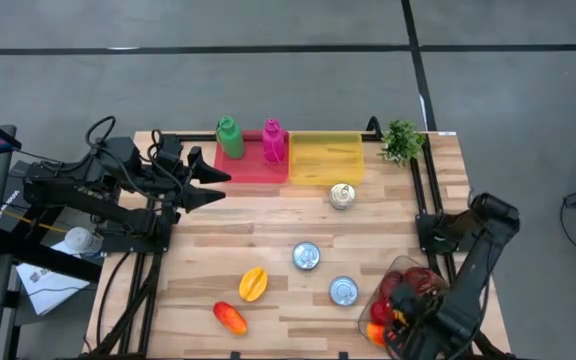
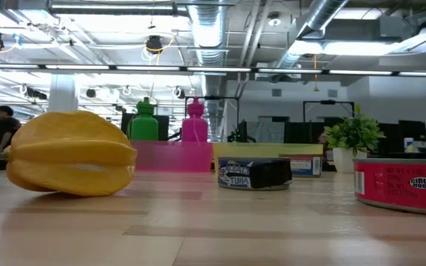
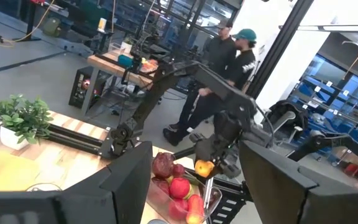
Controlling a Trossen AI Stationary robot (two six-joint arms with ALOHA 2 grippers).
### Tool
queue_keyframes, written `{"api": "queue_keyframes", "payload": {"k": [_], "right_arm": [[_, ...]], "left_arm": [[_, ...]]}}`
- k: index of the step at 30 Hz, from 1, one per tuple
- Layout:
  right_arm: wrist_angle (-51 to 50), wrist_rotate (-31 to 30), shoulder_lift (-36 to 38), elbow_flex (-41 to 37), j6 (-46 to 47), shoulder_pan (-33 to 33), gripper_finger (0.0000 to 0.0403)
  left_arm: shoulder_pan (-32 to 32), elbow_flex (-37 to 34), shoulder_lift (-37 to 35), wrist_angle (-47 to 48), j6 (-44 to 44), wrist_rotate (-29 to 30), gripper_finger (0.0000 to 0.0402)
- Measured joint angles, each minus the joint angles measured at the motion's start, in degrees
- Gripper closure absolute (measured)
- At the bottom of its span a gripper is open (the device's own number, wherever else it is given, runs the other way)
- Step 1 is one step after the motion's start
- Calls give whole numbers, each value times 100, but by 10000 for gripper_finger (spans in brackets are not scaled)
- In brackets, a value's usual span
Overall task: Pick & Place Food Item
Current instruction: Put the left mango into the transparent bin
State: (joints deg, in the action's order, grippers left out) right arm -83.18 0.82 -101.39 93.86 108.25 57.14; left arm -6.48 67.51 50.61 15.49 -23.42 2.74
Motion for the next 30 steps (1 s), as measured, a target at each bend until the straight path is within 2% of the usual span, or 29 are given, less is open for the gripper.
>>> {"api": "queue_keyframes", "payload": {"k": [6,11,19,22,30], "right_arm": [[299,66,-289,-20,-5,-37,148],[395,43,-286,-328,-269,-37,148],[163,-62,-292,-339,-3689,-68,148],[80,-86,-292,-340,-4703,-82,148],[159,-89,-295,-343,-5328,3,148]], "left_arm": [[0,0,2,0,0,0,172],[0,-5,2,-2,2,0,176],[0,-168,0,-15,56,0,175],[2,-237,7,11,52,0,177],[1,-243,2,-11,50,0,179]]}}
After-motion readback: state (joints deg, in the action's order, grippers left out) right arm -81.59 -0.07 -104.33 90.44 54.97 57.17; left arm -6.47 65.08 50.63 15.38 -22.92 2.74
